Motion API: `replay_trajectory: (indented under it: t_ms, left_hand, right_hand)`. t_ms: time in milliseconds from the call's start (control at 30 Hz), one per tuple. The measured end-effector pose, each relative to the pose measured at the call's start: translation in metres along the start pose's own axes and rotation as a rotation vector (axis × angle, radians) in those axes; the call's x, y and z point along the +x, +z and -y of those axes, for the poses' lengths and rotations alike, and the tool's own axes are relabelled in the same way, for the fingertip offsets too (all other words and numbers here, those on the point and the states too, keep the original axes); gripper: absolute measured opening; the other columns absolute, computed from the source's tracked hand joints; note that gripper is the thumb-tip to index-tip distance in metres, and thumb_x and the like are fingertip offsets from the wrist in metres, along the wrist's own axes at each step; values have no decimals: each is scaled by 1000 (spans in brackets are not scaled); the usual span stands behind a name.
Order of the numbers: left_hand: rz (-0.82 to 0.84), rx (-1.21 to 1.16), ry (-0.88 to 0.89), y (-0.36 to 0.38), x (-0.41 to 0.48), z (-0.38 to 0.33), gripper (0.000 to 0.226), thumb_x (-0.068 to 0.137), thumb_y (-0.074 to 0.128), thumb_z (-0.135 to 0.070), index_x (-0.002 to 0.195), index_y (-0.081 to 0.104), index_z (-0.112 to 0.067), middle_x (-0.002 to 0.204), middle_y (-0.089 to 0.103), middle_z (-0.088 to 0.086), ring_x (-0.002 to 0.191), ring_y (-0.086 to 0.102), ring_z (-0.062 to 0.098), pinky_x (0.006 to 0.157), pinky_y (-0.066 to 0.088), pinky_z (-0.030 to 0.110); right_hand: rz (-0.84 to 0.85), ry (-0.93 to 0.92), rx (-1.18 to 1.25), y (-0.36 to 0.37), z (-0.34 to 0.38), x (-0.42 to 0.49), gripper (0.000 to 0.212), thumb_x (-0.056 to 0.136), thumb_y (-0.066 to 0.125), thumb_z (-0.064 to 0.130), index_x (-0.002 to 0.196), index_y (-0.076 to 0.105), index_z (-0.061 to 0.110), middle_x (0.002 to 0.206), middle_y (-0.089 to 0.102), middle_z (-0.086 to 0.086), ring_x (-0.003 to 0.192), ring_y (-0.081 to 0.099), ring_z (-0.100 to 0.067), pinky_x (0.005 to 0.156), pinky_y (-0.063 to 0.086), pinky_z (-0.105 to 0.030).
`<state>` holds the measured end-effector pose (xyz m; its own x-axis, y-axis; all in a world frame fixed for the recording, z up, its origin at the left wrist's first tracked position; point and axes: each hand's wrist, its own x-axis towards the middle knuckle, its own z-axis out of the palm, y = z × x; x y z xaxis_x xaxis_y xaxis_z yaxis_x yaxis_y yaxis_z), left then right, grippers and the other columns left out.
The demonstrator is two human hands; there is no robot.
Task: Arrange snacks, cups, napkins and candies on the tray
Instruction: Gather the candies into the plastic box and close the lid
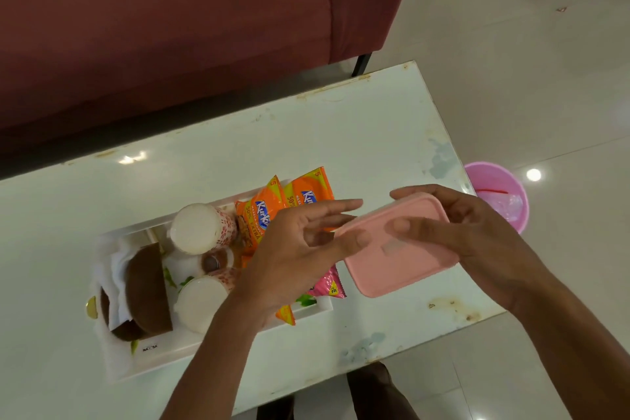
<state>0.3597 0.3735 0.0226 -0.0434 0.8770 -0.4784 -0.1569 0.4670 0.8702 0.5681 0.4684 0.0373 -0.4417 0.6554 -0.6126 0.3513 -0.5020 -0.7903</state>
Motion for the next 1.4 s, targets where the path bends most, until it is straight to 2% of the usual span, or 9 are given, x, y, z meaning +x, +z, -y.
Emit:
replay_trajectory:
  t_ms: [133,333,467,600,733,867,1100,1267,1400]
  left_hand:
    - [-103,-151,-18,11,-1,11,39,76,78,-32,114,73,-25,108,77,-6,97,75,14,73,60,24]
    - [28,-32,-92,17,-7,20,48,79,78,-33,125,65,-33,118,73,-6,104,71,10,80,62,39]
    - [-2,-14,-86,22,-2,11,57,75,74,-52,129,61,-39,116,72,-12,105,69,6,78,61,30]
    - [-135,27,-8,25,7,6,51,76,75,-49,125,65,-36,113,73,-11,100,71,9,73,61,27]
    - [-250,-335,1,29,7,4,42,73,81,-45,110,72,-26,111,76,2,99,73,18,71,60,28]
    - [-335,-479,-13,30,1,8,47,74,79,-50,112,72,-23,108,76,7,96,74,18,68,59,28]
    - [-303,-354,-79,29,-4,20,48,73,80,-54,112,69,-30,108,76,4,102,73,23,78,62,45]
    - [-198,-110,18,9,2,9,57,70,71,-57,121,67,-32,103,76,-11,90,71,2,65,55,16]
    - [-253,-106,80,13,5,6,42,77,68,-54,113,71,-33,108,75,-11,97,70,4,71,59,24]
  right_hand:
    - [-126,-85,101,4,-9,-3,46,77,72,53,116,71,27,110,74,2,102,69,-15,86,53,-34]
    - [-159,-93,115,7,-15,-4,53,69,78,53,109,74,18,105,75,-5,96,68,-17,86,52,-35]
    - [-52,-45,57,6,-12,0,50,64,83,45,106,76,20,105,75,-6,99,69,-22,89,54,-37]
    - [-117,-84,44,16,-9,-1,58,61,87,51,113,72,30,110,74,0,106,68,-20,96,53,-46]
    - [-88,-87,1,21,-10,-10,65,60,80,58,120,66,36,118,71,7,109,67,-15,94,54,-46]
    - [-81,-78,83,28,-14,-18,54,64,76,56,110,73,27,107,74,-5,101,71,-21,94,56,-44]
    - [-119,-114,113,29,-23,-10,39,66,73,45,91,73,14,90,72,-11,86,69,-25,78,56,-32]
    - [78,-92,-58,3,-13,-6,33,69,74,44,91,76,20,91,74,-5,88,69,-18,80,52,-27]
    - [-56,-90,-35,8,-12,-5,47,69,79,51,112,72,32,109,74,3,102,70,-15,94,54,-41]
